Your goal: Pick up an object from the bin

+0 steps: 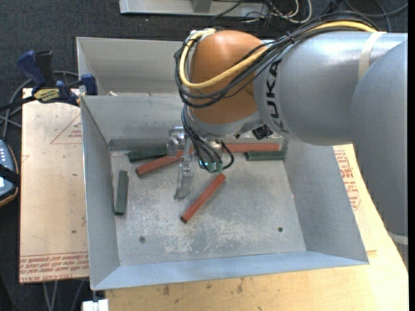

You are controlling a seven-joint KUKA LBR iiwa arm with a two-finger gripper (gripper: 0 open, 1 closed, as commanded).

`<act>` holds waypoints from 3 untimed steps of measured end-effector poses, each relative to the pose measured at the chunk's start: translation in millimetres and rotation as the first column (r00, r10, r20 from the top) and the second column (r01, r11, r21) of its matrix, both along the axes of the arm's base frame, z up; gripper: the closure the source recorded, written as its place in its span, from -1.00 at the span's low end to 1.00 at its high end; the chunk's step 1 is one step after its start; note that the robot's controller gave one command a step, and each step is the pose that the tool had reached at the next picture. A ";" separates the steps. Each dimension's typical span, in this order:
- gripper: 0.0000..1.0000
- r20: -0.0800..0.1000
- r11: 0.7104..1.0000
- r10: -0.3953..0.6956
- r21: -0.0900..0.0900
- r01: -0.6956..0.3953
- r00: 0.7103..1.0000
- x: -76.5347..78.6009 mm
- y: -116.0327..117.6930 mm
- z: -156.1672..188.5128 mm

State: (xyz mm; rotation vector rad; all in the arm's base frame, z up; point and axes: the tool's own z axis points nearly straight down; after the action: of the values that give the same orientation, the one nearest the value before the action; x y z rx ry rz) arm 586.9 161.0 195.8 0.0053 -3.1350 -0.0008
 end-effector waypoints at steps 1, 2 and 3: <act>-1.00 0.001 0.966 0.259 0.000 -0.259 0.966 -40.3 -103.8 -129.2; 1.00 0.009 0.965 0.262 0.001 -0.262 0.965 -37.7 -100.5 -124.7; 1.00 0.018 0.944 0.329 -0.002 -0.329 0.944 -50.2 -96.1 54.8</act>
Offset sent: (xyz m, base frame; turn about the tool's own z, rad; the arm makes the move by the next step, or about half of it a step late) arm -0.0387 -0.1012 -0.1258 -0.2673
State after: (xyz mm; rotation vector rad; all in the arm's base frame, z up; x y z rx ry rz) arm 536.8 64.9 250.5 0.5312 -3.1083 -0.0004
